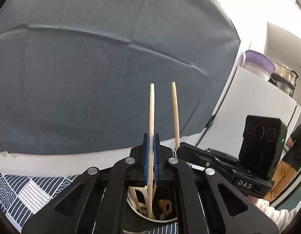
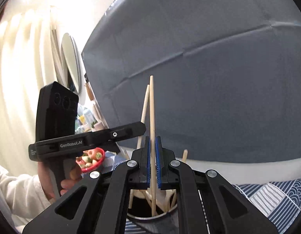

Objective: Organize utensils

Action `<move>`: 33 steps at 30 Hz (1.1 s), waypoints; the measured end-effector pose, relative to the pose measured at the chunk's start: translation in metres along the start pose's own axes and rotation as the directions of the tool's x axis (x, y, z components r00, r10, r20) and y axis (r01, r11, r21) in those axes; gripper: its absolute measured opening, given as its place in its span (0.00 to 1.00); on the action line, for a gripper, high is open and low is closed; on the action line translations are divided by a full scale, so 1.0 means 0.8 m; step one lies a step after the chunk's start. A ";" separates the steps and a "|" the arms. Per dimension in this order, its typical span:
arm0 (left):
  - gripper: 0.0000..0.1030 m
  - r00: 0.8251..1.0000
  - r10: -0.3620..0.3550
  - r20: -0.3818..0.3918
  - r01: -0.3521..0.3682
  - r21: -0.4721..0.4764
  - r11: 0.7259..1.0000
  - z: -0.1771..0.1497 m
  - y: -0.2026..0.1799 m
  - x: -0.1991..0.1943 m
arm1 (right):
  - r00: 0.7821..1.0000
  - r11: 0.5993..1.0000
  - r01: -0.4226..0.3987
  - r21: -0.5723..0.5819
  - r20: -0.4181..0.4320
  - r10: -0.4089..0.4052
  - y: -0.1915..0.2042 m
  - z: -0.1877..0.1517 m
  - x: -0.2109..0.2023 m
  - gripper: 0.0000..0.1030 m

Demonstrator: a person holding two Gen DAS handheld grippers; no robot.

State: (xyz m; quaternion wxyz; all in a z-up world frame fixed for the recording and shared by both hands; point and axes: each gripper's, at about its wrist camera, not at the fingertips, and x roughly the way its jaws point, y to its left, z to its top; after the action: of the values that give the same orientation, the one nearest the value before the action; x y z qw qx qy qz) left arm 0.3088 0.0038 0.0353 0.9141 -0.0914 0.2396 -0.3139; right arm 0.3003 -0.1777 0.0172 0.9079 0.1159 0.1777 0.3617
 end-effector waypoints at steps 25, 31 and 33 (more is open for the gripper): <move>0.94 0.958 0.277 0.080 -0.284 0.095 0.954 -0.009 -0.045 -0.150 | 0.865 0.862 0.501 -0.082 0.089 -0.494 0.116 0.052 -0.121 0.93; 0.94 0.960 0.278 0.028 -0.279 0.037 0.960 -0.035 -0.057 -0.184 | 0.812 0.813 0.581 -0.031 0.083 -0.577 0.141 0.027 -0.163 0.93; 0.94 0.951 0.308 0.025 -0.309 0.022 0.951 -0.046 -0.065 -0.199 | 0.808 0.808 0.588 -0.039 0.073 -0.585 0.150 0.020 -0.172 0.93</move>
State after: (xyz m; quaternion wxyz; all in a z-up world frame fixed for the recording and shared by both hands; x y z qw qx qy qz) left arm 0.1534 0.0610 0.0808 0.9555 -0.0444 0.2373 -0.1693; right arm 0.1397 -0.1897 0.1053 0.9829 0.0388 0.1677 0.0654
